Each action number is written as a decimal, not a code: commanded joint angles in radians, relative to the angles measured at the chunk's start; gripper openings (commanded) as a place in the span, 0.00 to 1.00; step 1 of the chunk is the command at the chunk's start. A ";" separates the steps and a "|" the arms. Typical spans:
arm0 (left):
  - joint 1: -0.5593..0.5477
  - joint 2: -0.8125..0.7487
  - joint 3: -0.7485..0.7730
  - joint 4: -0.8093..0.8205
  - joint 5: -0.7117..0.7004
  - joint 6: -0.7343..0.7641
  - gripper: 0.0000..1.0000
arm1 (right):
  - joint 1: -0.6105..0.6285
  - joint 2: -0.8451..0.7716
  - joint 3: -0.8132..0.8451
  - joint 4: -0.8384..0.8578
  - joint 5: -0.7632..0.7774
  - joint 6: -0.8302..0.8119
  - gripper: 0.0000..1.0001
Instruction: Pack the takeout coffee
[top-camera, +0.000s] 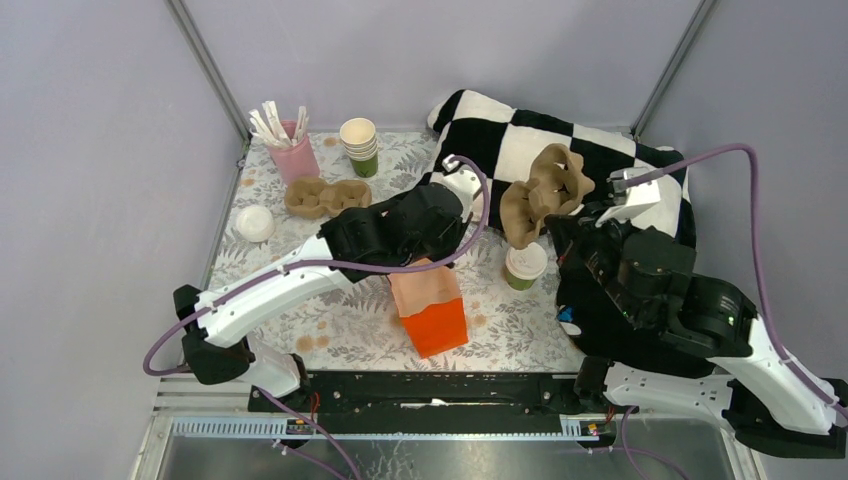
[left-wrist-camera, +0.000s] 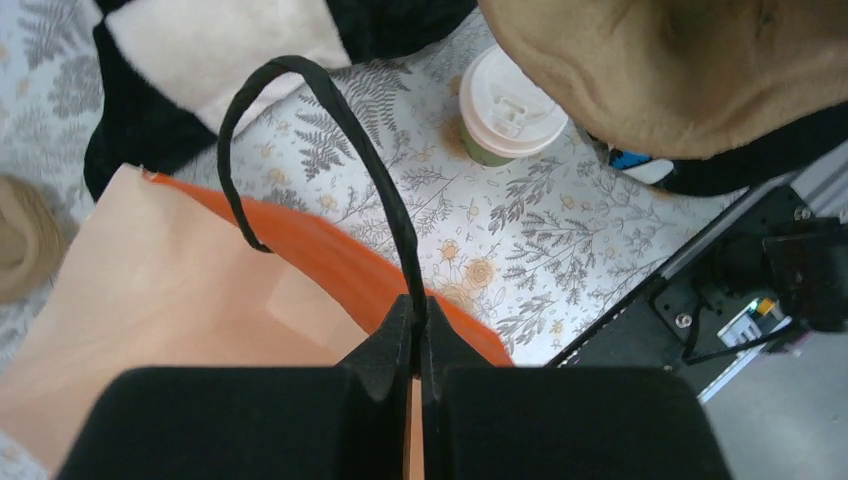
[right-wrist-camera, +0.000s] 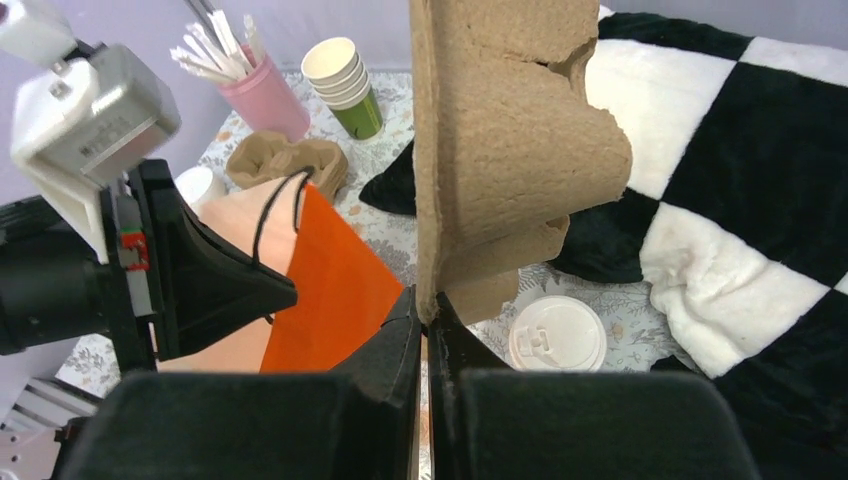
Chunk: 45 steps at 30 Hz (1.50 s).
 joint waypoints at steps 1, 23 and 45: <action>0.009 0.021 -0.010 0.130 0.122 0.247 0.00 | -0.003 -0.006 0.060 -0.025 0.075 0.027 0.00; 0.408 -0.259 -0.036 0.368 0.562 -0.460 0.96 | -0.030 0.522 0.858 0.034 -0.256 -0.166 0.00; 0.549 -0.516 -0.373 0.899 0.530 -0.908 0.59 | -0.274 0.524 0.791 0.171 -0.805 0.203 0.00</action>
